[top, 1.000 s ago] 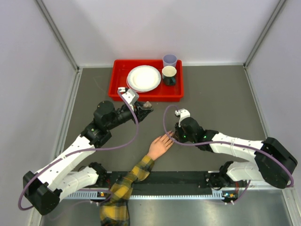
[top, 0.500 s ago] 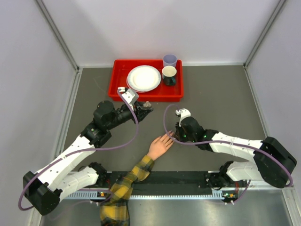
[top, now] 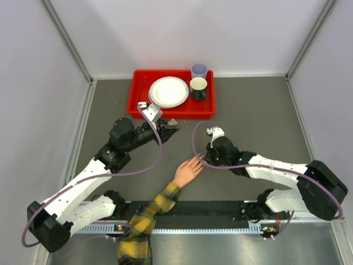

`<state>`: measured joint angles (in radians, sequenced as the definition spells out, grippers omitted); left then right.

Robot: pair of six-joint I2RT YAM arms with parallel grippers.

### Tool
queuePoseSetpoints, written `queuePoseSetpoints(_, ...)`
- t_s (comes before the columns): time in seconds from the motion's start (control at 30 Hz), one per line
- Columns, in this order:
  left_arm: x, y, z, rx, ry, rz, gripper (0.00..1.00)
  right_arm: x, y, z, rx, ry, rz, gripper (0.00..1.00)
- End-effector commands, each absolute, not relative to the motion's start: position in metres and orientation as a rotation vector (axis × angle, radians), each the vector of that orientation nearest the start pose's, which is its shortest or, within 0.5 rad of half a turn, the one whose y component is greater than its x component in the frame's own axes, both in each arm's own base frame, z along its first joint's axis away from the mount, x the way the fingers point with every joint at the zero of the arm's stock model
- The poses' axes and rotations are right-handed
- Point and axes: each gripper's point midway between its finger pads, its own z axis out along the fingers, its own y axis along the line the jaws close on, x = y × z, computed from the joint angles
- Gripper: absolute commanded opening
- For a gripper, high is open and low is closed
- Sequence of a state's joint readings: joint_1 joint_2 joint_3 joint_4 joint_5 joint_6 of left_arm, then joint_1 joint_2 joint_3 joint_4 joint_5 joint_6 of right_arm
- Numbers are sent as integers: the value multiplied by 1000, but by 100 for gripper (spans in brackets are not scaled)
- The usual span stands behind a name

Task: Paint the nails

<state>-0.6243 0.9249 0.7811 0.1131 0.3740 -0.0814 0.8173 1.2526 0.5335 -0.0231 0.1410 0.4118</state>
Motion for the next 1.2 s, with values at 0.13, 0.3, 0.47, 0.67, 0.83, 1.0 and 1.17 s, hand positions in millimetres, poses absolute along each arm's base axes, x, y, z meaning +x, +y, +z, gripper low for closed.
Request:
queuePoseSetpoints(0.13, 242, -258, 321, 712, 1419, -857, 0, 245, 236, 75, -369, 2242, 476, 0)
queuePoseSetpoints(0.3, 242, -258, 322, 716, 1414, -860, 0, 247, 237, 77, -370, 2234, 478, 0)
queuePoseSetpoints(0.47, 241, -258, 323, 711, 1414, -865, 0, 244, 235, 86, -366, 2228, 489, 0)
queuePoseSetpoints(0.67, 238, -259, 328, 711, 1398, -888, 0, 234, 224, 103, -353, 2229, 489, 0)
queuePoseSetpoints(0.83, 223, -274, 333, 804, 1374, -998, 0, 217, 198, 125, -338, 2239, 443, 0)
queuePoseSetpoints(1.0, 199, -290, 333, 944, 1349, -1156, 0, 207, 179, 178, -365, 2173, 417, 0)
queuePoseSetpoints(1.17, 178, -303, 332, 1092, 1316, -1315, 0, 204, 192, 259, -425, 2029, 546, 0)
